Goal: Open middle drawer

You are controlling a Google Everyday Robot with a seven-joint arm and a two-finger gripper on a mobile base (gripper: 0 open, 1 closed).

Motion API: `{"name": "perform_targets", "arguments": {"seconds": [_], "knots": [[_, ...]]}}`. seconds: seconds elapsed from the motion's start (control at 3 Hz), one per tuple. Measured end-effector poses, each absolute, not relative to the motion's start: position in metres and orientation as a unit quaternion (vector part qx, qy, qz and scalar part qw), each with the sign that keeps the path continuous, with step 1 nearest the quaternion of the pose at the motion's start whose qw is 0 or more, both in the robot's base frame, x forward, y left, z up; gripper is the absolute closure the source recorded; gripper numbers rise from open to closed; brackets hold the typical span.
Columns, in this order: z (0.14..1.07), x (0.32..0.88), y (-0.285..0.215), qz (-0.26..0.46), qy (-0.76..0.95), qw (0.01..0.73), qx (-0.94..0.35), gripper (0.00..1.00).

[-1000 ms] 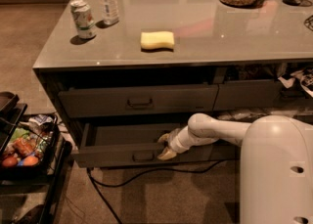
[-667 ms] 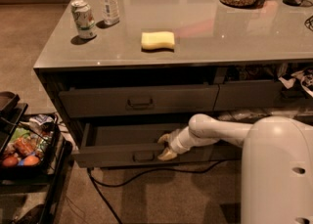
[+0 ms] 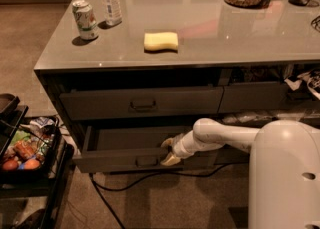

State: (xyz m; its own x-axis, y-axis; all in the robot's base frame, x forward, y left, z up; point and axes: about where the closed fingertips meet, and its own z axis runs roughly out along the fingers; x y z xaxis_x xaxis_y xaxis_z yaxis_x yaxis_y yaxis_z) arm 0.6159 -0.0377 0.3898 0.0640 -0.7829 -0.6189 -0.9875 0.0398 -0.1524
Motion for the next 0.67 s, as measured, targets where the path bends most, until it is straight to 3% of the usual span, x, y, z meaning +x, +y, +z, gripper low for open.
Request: {"name": "perform_targets", "arguments": {"seconds": [0.67], "knots": [[0.3886, 0.6073, -0.0362, 0.182, 0.66, 0.292, -0.668, 0.04]]}}
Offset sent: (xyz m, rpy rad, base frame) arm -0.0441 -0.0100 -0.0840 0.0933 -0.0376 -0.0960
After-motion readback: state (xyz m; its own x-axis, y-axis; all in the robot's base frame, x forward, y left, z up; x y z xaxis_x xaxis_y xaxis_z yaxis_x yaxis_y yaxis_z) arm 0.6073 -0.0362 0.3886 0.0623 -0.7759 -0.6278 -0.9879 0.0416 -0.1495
